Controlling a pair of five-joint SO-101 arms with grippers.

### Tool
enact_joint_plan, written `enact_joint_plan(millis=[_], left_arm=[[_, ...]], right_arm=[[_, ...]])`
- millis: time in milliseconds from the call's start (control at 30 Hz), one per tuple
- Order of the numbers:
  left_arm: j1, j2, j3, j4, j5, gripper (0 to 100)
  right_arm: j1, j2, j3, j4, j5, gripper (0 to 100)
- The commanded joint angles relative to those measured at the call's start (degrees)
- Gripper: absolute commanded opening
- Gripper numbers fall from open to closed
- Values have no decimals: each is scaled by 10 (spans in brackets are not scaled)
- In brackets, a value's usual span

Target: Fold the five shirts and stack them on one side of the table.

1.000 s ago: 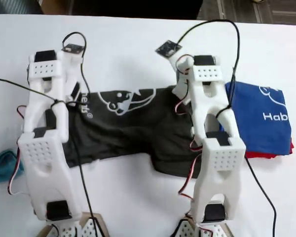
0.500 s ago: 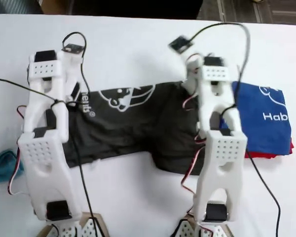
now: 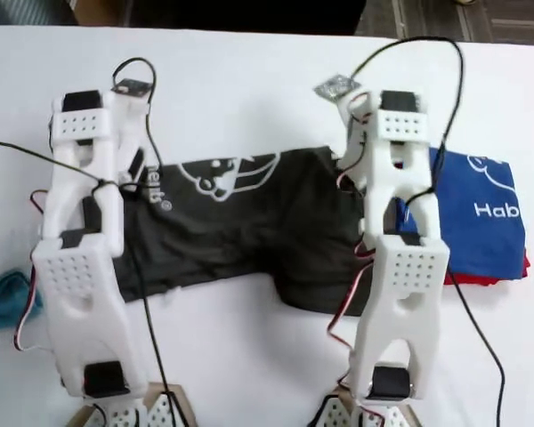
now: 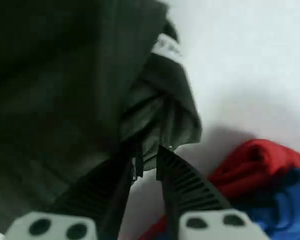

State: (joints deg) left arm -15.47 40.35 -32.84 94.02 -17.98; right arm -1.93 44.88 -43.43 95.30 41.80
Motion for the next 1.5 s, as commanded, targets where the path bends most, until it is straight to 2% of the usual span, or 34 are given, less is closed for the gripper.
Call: enact_joint_plan(millis=[0, 200, 367, 600, 733, 967, 1267, 1467], left_arm=[[2, -6, -21, 4, 5, 102], [-3, -8, -19, 40, 24, 101], [-34, -11, -18, 49, 25, 101], [-54, -11, -12, 81, 2, 101], [-53, -11, 60, 77, -1, 101], [-55, -45, 147, 45, -1, 101], [-50, -197, 384, -88, -1, 101], [-51, -227, 422, -104, 0, 101]], right_arm=[[-29, -112, -1, 20, 4, 67], [-103, -262, 172, 15, 4, 70], [-150, -348, 332, -47, 4, 70], [-155, -400, 531, -145, 4, 70], [-160, -422, 600, -174, 4, 70], [-189, -491, 679, -173, 4, 70], [-222, -523, 777, -221, 4, 71], [-229, -522, 782, -264, 4, 171]])
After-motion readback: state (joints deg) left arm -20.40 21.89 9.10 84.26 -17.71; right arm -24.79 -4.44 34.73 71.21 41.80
